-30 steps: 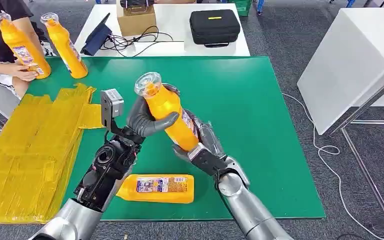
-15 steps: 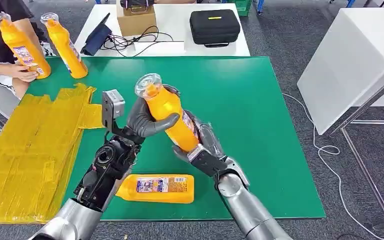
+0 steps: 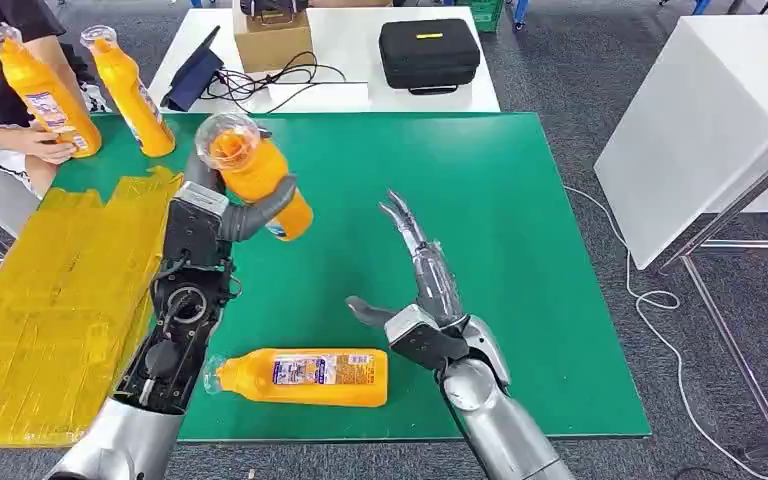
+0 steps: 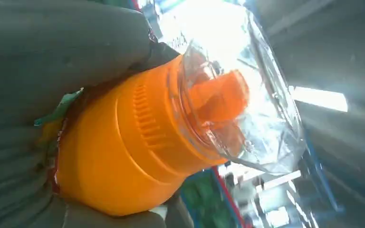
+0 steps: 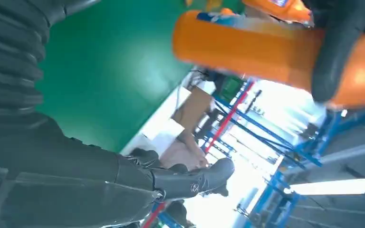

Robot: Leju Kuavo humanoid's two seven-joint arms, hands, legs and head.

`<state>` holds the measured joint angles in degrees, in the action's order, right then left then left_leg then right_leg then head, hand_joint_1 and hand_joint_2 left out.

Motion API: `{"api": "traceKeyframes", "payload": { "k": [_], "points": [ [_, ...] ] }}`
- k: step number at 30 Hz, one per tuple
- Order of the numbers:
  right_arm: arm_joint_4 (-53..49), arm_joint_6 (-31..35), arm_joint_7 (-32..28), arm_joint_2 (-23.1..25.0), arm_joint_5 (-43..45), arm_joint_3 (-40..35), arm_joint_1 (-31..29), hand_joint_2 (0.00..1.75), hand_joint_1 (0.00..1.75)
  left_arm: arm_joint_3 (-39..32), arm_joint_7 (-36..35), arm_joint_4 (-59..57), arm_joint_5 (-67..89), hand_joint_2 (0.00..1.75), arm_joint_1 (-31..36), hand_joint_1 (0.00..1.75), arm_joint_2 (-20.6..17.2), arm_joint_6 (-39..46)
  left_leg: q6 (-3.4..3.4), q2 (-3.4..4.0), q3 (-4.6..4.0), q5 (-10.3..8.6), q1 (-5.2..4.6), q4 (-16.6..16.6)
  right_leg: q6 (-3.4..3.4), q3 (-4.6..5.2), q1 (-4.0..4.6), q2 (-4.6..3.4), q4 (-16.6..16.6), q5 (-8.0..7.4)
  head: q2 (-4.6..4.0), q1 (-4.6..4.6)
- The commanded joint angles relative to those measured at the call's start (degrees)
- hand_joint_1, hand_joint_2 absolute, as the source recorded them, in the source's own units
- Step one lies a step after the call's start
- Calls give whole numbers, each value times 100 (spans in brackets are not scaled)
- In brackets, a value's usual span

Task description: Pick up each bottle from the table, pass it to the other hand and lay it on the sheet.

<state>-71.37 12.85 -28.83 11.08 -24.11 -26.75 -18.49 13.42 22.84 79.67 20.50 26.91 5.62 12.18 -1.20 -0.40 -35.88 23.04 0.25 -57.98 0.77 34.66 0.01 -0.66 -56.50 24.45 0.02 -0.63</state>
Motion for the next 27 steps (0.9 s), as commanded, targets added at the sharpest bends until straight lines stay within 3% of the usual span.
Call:
{"api": "traceKeyframes", "payload": {
  "k": [1,4,7,10,12,15,19,25,27],
  "points": [
    [-417,56,51,-363,78,-219,-28,175,0,-17,146,244,1773,175,117,175,-453,824,3,1,14,5,0,2,2,-15,0,3,3,4,0,0],
    [-577,58,40,-368,68,-236,45,175,0,48,-311,206,3335,175,237,175,-618,1219,6,8,40,18,1,3,4,-41,1,1,5,15,0,0],
    [-641,62,204,-382,-36,-302,-32,175,0,272,-504,-388,4735,175,513,175,-868,870,4,-1,12,5,0,1,1,-13,-3,6,0,7,0,0],
    [-638,69,260,-378,-73,-296,-59,175,0,287,-552,-1013,5158,175,730,175,-864,781,4,-6,16,3,0,2,0,-17,-3,11,1,6,0,-2],
    [-651,63,365,-370,-182,-311,-62,175,0,506,-1123,-1709,6196,175,1047,175,-953,463,4,-9,18,2,1,4,1,-20,-2,13,3,6,0,0],
    [-658,33,485,-354,-312,-313,-38,175,0,435,-1111,-2870,6312,175,1476,175,-940,377,4,-9,16,0,1,2,0,-18,0,16,2,5,0,-2],
    [-671,35,487,-354,-319,-312,-24,175,0,406,-1016,-3042,6262,175,1544,175,-953,464,9,1,33,5,2,4,1,-33,1,11,4,10,0,0],
    [-732,-57,590,-377,-386,-281,50,175,0,-44,-1085,-4460,6058,175,2049,175,-1052,-67,10,2,54,17,4,4,4,-56,5,17,5,22,0,0],
    [-696,-66,599,-366,-389,-280,34,175,0,-107,-1016,-4745,6018,175,2150,175,-1086,40,5,12,14,1,1,3,2,-12,-1,-3,0,2,0,0]
  ]
}}
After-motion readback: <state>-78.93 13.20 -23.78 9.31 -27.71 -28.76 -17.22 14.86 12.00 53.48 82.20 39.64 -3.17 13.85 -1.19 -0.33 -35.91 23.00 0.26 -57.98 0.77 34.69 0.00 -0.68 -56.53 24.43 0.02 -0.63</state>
